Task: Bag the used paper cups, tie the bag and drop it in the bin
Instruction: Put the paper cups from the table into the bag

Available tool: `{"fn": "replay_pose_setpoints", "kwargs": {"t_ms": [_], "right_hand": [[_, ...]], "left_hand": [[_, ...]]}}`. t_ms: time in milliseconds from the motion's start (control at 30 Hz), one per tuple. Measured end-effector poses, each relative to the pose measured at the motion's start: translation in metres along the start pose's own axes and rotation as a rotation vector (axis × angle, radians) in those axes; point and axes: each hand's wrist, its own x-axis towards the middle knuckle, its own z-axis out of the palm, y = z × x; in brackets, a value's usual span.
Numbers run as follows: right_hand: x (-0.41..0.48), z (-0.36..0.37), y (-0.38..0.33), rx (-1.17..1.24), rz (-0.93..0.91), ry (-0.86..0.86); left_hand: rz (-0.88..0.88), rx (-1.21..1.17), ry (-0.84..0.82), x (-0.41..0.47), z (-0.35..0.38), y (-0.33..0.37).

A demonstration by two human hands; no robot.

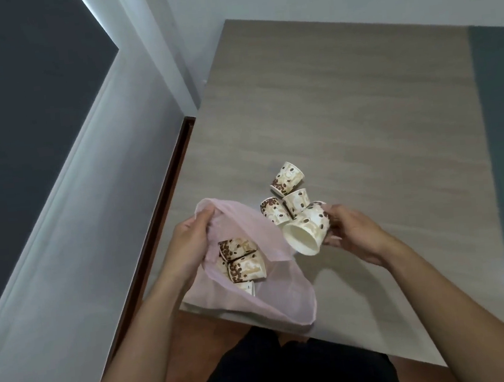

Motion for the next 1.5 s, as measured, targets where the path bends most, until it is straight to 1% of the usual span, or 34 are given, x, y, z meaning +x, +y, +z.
{"fn": "replay_pose_setpoints", "kwargs": {"t_ms": [67,100,167,233,300,400,467,533,600,667,700,767,800,867,967,1000,1033,1100,1200,1267,1400,1500], "right_hand": [[-0.004,0.023,0.009,0.039,0.067,-0.203],[-0.005,0.037,0.016,0.012,0.076,-0.259],[-0.006,0.069,0.030,-0.079,0.080,-0.287],[-0.005,0.100,0.045,-0.140,0.108,-0.266],[-0.006,0.132,0.059,-0.241,0.119,-0.241],[-0.006,0.168,0.074,-0.500,0.030,-0.141],[-0.005,0.179,0.078,-0.599,-0.024,-0.069],[-0.006,0.185,0.072,-0.671,-0.038,-0.032],[-0.006,0.180,0.066,-0.765,-0.043,-0.048],[-0.005,0.166,0.047,-0.877,-0.029,-0.116],[-0.002,0.154,0.034,-0.903,-0.017,-0.146],[0.004,0.121,0.013,-0.871,-0.017,-0.162],[0.012,0.101,-0.001,-0.849,-0.008,-0.133],[0.021,0.069,-0.022,-0.796,-0.001,0.008],[0.043,0.031,-0.038,-0.882,-0.082,0.269],[0.049,0.021,-0.038,-0.917,-0.116,0.338],[0.059,0.013,-0.037,-0.942,-0.151,0.367],[0.074,0.001,-0.031,-1.027,-0.153,0.322],[0.091,-0.009,-0.019,-1.169,-0.048,0.232],[0.095,-0.013,-0.009,-1.202,0.013,0.239],[0.094,-0.022,0.012,-1.177,0.002,0.264],[0.089,-0.027,0.022,-1.075,0.043,0.295]], "left_hand": [[0.026,0.031,-0.008,-0.001,-0.001,0.003],[0.035,0.047,-0.021,-0.002,-0.002,0.004],[0.059,0.087,-0.039,-0.005,-0.003,0.004],[0.058,0.104,-0.045,-0.008,-0.003,0.005],[0.018,0.105,-0.053,-0.010,-0.001,0.006],[0.004,0.116,-0.056,-0.016,0.002,0.008],[0.003,0.132,-0.060,-0.019,0.008,0.009],[-0.009,0.114,-0.060,-0.021,0.013,0.007],[-0.018,0.094,-0.053,-0.020,0.017,0.005],[-0.016,0.073,-0.028,-0.018,0.018,0.003],[-0.013,0.063,-0.015,-0.018,0.019,0.002],[-0.007,0.064,-0.019,-0.018,0.019,0.002],[-0.009,0.053,-0.020,-0.016,0.020,0.002],[-0.013,0.045,-0.022,-0.016,0.021,0.004],[-0.015,0.027,0.009,-0.015,0.023,0.007],[-0.015,0.030,0.014,-0.015,0.023,0.008],[-0.013,0.030,0.017,-0.014,0.024,0.007],[-0.005,0.035,0.026,-0.013,0.022,0.005],[0.000,0.051,0.050,-0.014,0.019,0.005],[-0.007,0.072,0.067,-0.016,0.016,0.006],[-0.023,0.081,0.113,-0.018,0.014,0.006],[-0.013,0.108,0.093,-0.019,0.012,0.005]]}}
